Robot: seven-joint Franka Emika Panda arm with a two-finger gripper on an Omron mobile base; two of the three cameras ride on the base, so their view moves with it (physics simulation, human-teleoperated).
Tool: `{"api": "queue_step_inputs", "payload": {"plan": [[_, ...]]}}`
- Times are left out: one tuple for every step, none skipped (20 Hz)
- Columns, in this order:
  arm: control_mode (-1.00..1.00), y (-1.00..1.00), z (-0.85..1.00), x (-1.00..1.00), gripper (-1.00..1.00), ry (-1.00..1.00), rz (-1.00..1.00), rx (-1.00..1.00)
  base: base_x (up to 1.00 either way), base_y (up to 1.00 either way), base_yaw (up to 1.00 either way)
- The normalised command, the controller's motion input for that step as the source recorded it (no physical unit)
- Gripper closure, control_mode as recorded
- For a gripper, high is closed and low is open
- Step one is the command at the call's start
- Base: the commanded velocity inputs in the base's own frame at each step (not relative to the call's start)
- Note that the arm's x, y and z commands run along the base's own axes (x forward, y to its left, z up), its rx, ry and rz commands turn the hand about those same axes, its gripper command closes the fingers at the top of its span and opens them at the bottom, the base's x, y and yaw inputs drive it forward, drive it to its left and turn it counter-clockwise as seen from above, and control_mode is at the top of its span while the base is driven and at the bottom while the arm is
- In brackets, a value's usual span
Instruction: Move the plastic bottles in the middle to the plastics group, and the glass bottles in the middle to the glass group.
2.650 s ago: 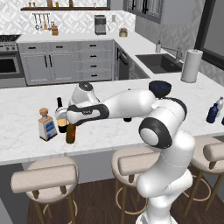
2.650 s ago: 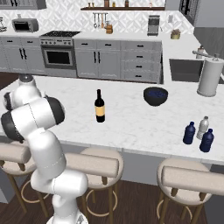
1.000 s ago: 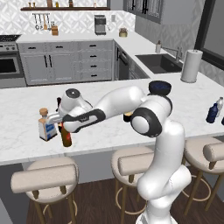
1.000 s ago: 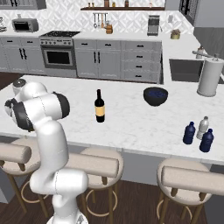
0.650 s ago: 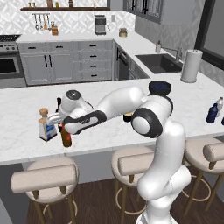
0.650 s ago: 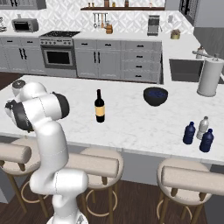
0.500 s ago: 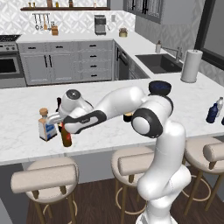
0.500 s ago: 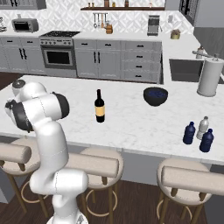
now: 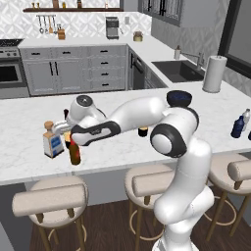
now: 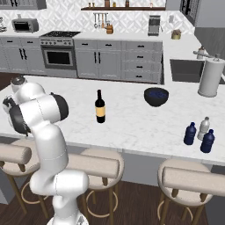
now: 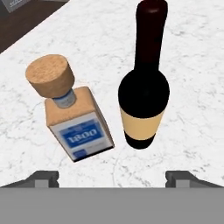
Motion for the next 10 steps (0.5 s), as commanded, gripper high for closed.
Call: {"api": "queue_step_inputs", "payload": {"plan": [[-1.0, -0.1, 0.55, -0.03, -1.0, -0.01, 0.0, 0.03, 0.0, 0.0, 0.0], [-1.0, -0.14, 0.54, -0.06, -1.0, -0.01, 0.0, 0.04, 0.0, 0.0, 0.0], [-1.0, -0.22, 0.54, -0.09, -1.0, 0.0, 0.0, 0.06, 0.0, 0.0, 0.0], [-1.0, -0.26, 0.52, -0.09, -1.0, 0.0, 0.0, 0.08, 0.0, 0.0, 0.0], [-1.0, -0.35, 0.51, -0.06, -1.0, 0.0, 0.0, 0.08, 0.0, 0.0, 0.0], [-1.0, -0.4, 0.45, -0.07, -1.0, 0.0, 0.0, 0.07, 0.0, 0.0, 0.0], [-1.0, -0.48, 0.39, -0.05, -1.0, 0.0, 0.0, 0.05, 0.0, 0.0, 0.0], [-1.0, -0.52, 0.34, -0.04, -1.0, 0.0, 0.0, 0.05, 0.0, 0.0, 0.0], [-1.0, -0.6, 0.3, -0.03, -1.0, 0.0, 0.0, 0.03, 0.0, 0.0, 0.0], [-1.0, -0.61, 0.26, -0.04, -1.0, -0.01, 0.0, 0.02, 0.0, 0.0, 0.0]]}}
